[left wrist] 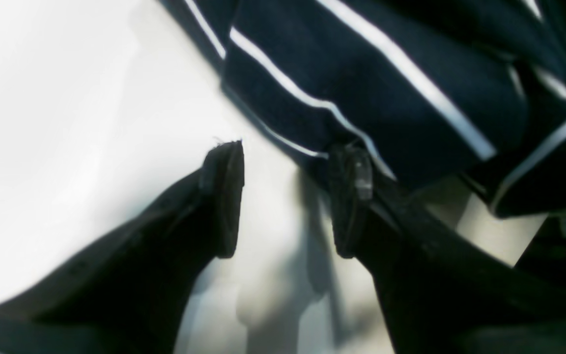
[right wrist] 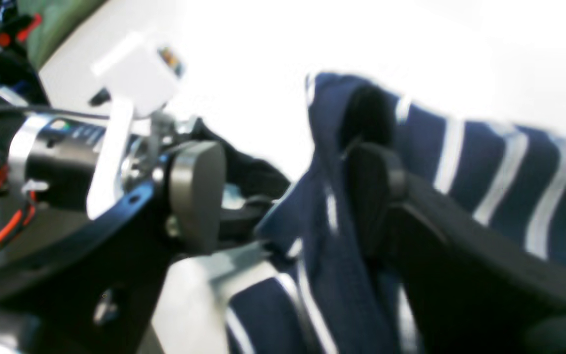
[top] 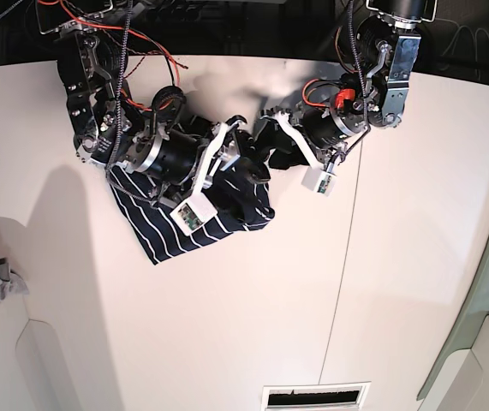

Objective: Layout the t-shirt on the table in an organized manner, then fold the t-shirt properly
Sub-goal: 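Grasp the other strip end with the right gripper and fold it over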

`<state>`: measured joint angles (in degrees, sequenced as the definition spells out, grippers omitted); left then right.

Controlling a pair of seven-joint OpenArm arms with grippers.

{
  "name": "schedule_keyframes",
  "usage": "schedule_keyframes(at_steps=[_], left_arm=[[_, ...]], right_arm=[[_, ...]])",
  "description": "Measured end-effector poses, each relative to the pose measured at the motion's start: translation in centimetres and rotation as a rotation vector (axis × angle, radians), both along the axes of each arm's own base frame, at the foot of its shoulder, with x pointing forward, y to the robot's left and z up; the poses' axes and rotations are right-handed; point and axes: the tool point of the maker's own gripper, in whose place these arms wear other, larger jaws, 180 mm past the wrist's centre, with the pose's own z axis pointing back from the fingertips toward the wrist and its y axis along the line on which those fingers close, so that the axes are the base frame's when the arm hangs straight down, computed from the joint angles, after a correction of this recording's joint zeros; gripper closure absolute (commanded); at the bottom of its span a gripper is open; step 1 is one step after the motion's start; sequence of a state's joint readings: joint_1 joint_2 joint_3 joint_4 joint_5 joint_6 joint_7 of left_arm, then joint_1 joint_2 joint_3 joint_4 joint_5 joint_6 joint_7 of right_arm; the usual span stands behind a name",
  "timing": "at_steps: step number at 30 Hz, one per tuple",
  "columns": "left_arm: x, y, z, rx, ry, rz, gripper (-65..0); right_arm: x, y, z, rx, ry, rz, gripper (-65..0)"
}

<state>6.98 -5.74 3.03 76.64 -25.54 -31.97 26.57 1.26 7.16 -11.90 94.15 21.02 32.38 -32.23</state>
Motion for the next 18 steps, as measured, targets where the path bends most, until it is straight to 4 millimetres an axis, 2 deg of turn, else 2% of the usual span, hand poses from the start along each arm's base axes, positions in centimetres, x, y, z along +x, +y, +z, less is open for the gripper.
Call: schedule_keyframes(at_steps=[4,9,11,13,14,15,17,18], left_arm=[[0.4,2.5,0.7,0.03,0.003,0.015,-30.5],[2.1,6.9,3.3,0.066,-0.058,0.065,-30.0],[2.5,7.6,4.6,0.072,-0.082,0.062,-25.0],[2.7,7.5,5.9,0.063,-0.107,0.039,-16.7],[2.8,7.2,6.7,0.049,-0.124,0.026,-12.7],[2.9,6.8,7.4,0.028,-0.144,0.016,-9.5],[2.9,5.8,8.6,-0.032,-0.175,-0.007,-4.5],[2.9,5.3,9.2,-0.062,-0.189,-0.021,-2.8]], right_arm=[[0.4,-0.1,2.0,-0.006,-0.054,0.008,-39.6],[1.7,-1.0,3.8,0.021,-0.093,-0.052,-39.6],[2.9,-2.4,4.3,0.014,-0.108,-0.105,-39.4],[4.9,-5.0,4.8,-0.023,-0.149,-0.196,-37.9],[5.8,-6.4,5.2,-0.048,-0.185,-0.24,-31.8],[6.6,-7.6,5.5,-0.073,-0.213,-0.273,-23.0],[7.7,-9.6,5.6,-0.123,-0.233,-0.32,-2.0],[8.3,-10.3,5.3,-0.135,-0.228,-0.343,0.0]])
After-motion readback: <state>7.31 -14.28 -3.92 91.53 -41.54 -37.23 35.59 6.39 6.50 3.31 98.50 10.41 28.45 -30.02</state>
